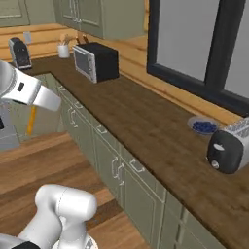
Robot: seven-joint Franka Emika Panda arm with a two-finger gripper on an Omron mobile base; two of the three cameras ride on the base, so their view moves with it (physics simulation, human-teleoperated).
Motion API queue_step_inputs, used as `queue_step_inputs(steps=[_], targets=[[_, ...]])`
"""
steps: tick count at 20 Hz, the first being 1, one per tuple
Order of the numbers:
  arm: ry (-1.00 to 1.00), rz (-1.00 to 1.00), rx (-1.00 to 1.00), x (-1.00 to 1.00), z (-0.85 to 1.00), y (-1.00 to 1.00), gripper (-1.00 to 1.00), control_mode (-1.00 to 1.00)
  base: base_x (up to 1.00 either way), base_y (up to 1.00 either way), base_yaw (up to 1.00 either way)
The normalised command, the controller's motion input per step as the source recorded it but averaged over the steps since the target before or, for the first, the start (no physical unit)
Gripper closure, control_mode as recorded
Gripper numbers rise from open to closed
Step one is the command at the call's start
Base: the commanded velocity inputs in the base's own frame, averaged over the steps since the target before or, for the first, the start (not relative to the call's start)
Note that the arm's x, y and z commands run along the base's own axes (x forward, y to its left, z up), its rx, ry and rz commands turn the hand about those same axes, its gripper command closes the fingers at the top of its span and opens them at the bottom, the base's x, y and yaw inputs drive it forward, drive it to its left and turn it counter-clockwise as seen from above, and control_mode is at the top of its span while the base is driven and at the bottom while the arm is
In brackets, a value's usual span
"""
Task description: Start the toaster. Once the lever pops up, take the bread to the plate on the dining counter.
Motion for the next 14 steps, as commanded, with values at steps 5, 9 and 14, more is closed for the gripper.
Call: queue_step_inputs(steps=[5,9,14], targets=[[0.00,0.00,0.00,0.00,0.00,0.00,1.00,1.00,-0.12,0.36,1.00],[0.00,0.00,0.00,0.00,0.00,0.00,1.00,1.00,-0.03,0.48,0.95],[0.00,0.00,0.00,0.00,0.00,0.00,1.00,1.00,0.00,0.57,0.88]])
